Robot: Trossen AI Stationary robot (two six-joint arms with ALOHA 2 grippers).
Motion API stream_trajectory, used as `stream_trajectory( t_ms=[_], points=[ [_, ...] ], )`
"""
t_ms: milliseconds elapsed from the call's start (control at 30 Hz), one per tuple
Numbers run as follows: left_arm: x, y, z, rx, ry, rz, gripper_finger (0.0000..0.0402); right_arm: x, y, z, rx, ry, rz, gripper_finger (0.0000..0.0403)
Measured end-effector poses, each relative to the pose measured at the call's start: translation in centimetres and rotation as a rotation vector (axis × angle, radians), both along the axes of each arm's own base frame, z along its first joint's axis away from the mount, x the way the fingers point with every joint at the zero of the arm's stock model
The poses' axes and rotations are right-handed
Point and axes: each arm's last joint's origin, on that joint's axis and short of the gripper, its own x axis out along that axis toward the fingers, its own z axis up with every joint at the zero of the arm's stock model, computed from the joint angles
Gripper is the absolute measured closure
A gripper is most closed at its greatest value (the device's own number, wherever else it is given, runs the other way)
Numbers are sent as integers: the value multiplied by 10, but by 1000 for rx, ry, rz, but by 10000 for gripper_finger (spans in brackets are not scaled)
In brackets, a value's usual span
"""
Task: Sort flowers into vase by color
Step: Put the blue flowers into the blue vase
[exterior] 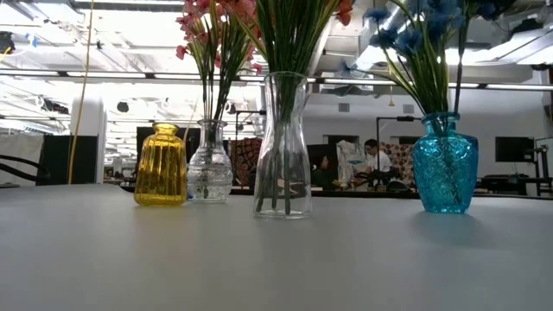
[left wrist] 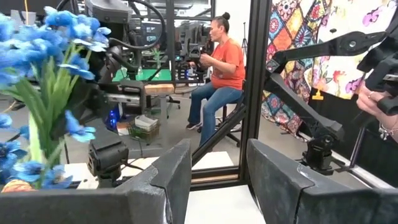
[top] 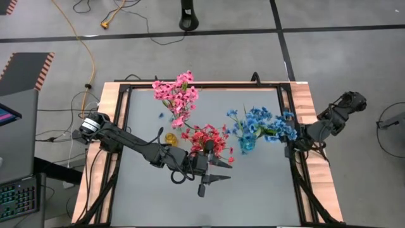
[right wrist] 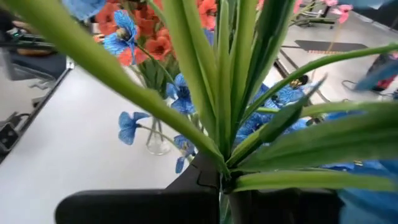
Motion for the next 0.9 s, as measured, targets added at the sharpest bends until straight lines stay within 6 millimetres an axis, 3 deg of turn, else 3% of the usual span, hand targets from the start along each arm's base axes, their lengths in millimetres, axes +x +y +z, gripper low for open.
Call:
stream_trajectory(
  t_ms=[633, 900],
  points=[
    [0, 0, 0, -4, 1, -1, 260, -1, 7, 3, 55, -30, 69, 367],
    [0, 0, 0, -11, 3, -1, 260, -1, 5, 4, -8, -45, 8, 366]
  ],
)
